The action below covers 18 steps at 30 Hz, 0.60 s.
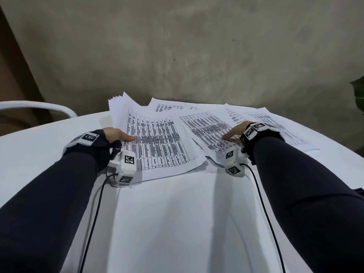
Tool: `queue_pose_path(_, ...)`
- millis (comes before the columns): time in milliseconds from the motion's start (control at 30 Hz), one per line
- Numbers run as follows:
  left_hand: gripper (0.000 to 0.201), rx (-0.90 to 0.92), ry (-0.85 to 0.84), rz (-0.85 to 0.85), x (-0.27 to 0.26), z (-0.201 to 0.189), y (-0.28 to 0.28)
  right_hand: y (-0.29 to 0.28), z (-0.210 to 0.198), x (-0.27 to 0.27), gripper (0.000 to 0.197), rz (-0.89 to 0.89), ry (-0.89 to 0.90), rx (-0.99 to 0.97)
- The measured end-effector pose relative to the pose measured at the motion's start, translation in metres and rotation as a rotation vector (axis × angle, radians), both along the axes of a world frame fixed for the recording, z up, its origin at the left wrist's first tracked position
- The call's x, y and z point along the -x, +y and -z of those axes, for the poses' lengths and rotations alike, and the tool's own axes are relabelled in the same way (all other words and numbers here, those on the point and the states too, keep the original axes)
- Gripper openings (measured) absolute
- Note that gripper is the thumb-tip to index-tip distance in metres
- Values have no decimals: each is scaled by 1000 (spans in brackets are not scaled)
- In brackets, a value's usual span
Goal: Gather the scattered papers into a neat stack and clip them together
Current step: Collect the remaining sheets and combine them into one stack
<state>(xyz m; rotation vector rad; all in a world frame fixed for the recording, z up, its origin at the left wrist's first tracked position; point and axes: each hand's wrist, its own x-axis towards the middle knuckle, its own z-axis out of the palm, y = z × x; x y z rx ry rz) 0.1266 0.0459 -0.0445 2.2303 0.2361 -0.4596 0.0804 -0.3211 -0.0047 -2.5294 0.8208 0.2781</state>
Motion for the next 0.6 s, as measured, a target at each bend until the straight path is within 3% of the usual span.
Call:
queue_pose_path(67, 52, 7, 4, 3, -3, 2, 3, -18, 14, -22, 73, 11, -44, 53)
queue_pose_path(100, 48, -4, -8, 4, -5, 3, 4, -27, 22, -31, 88, 13, -49, 83)
queue_pose_path(167, 45, 12, -18, -1, -4, 4, 4, -28, 26, -34, 101, -18, -34, 133)
queue_pose_path(233, 46, 26, -18, 2, -3, 3, 4, -10, 9, -11, 85, -27, -40, 178)
queue_pose_path(300, 49, 33, -19, -2, -4, 5, 6, 1, 1, 2, 48, -15, -76, 109)
queue_pose_path(400, 44, 32, -10, -24, -6, 6, 7, 2, -3, 4, 52, 22, -121, -37)
queue_pose_path(467, 40, 33, -6, -41, -8, 6, 8, 6, -8, 7, 34, 33, -120, -71)
queue_pose_path(533, 47, 52, 7, -46, -9, 6, 9, 5, -13, 9, 10, 28, -130, -18)
queue_pose_path(600, 62, 24, 11, -37, -9, 6, 8, 4, -17, 10, 12, 25, -128, -23)
